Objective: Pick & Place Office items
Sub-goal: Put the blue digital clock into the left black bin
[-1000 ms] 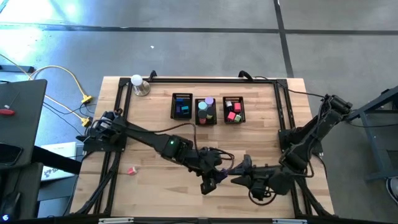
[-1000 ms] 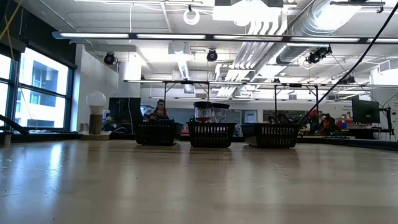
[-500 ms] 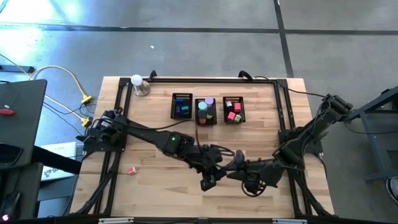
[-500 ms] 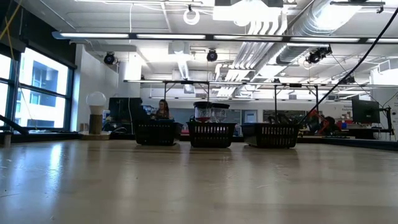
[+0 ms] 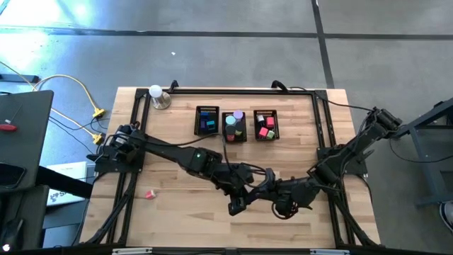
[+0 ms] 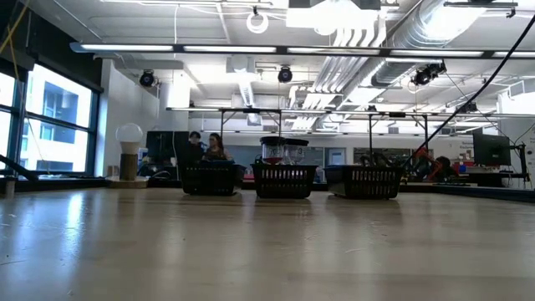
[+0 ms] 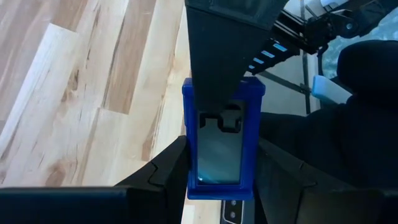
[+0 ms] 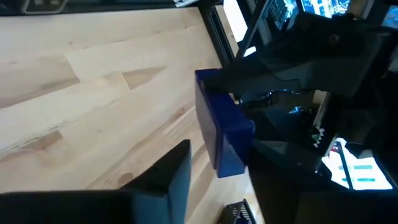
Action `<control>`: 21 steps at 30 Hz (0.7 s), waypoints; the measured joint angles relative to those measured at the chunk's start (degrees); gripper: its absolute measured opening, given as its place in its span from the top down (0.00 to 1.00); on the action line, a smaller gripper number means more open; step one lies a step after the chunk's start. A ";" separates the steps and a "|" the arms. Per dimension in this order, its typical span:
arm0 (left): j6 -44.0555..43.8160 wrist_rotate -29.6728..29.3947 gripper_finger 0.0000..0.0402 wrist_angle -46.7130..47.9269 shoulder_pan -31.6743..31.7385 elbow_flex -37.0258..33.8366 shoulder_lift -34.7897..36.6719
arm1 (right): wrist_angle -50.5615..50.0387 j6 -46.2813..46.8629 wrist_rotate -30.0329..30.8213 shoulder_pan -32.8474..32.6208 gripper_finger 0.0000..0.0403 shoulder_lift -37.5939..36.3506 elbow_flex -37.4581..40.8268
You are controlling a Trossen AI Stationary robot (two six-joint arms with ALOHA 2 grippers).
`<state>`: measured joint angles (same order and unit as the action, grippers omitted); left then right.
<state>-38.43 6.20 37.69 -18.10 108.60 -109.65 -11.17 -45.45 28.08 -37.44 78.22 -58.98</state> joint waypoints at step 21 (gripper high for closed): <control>0.68 -1.90 0.53 -0.72 0.85 -0.01 0.02 | -1.47 -1.04 -0.02 0.01 0.89 0.05 -0.01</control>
<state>-37.75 4.30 36.97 -17.25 108.58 -109.63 -12.64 -46.49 28.05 -37.43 78.26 -58.99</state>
